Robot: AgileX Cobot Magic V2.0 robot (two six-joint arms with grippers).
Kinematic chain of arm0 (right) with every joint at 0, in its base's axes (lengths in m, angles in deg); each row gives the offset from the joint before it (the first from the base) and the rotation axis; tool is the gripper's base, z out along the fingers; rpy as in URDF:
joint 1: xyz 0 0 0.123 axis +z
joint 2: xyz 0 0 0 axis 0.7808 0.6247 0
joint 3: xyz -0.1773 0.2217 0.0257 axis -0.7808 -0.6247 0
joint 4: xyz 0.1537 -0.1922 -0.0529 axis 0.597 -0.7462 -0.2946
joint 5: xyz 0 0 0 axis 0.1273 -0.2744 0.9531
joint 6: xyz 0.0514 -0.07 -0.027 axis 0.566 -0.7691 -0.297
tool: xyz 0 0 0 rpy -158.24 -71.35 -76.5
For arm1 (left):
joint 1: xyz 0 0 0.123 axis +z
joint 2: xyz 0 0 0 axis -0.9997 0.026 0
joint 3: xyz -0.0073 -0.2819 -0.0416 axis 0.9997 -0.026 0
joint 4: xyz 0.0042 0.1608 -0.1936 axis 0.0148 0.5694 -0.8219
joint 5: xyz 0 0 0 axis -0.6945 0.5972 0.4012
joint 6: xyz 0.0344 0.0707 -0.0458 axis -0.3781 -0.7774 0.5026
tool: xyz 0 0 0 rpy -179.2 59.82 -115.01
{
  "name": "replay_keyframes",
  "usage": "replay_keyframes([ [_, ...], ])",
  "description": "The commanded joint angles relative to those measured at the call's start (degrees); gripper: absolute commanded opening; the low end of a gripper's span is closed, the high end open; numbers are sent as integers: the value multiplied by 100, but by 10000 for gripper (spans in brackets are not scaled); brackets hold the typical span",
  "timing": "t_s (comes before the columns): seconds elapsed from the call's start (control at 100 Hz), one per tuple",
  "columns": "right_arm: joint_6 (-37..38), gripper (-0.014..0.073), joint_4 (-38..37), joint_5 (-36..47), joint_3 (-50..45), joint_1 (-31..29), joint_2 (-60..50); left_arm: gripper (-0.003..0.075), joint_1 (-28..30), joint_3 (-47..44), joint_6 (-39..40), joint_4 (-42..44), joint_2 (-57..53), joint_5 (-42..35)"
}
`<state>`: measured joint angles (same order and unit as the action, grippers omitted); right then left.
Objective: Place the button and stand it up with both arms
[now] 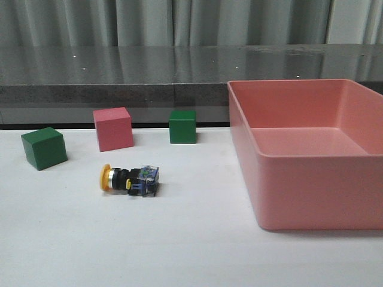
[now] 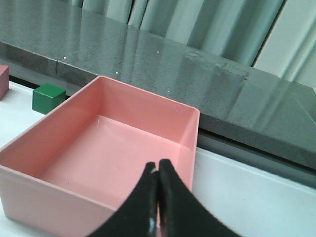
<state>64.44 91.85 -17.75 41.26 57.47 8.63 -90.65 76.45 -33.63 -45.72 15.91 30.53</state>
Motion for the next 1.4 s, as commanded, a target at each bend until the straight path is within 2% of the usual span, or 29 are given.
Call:
replay_keyframes([
  [0.0,17,-62,37,455,143,-32,56,-20,21,-256,46,-25,-182,-428],
  [0.3,12,-62,37,456,143,-32,56,-20,21,-256,46,-198,-182,-651],
  [0.35,12,-62,37,456,143,-32,56,-20,21,-236,46,-635,-182,-920],
  [0.42,12,-62,37,456,143,-32,56,-20,21,-100,46,-1689,-182,-1342],
  [0.5,12,-62,37,456,143,-32,56,-20,21,252,46,-2587,-171,-1328],
  [0.58,12,-62,37,456,143,-32,56,-20,21,808,46,-2632,-79,-833],
  [0.69,12,-62,37,456,143,-32,56,-20,21,1657,-16,-2216,412,88],
  [0.8,12,-62,37,456,143,-32,56,-20,21,2679,-16,-1759,1480,1183],
  [0.91,12,-62,37,456,143,-32,56,-20,21,3541,-253,-1710,2630,2024],
  [1.02,12,-62,37,456,143,-32,56,-20,21,4168,-957,-1884,3731,2677],
  [1.14,12,-62,37,456,143,-32,56,-19,21,4597,-2141,-2471,4828,3038],
  [1.24,12,-62,37,456,143,-32,56,-19,21,4845,-3954,-3452,5684,3261],
  [1.32,12,-62,37,456,143,-32,56,-18,21,4989,-5574,-4704,6304,3417],
  [1.39,12,-62,37,456,143,-32,56,-17,21,5095,-6725,-5457,6711,3743],
])
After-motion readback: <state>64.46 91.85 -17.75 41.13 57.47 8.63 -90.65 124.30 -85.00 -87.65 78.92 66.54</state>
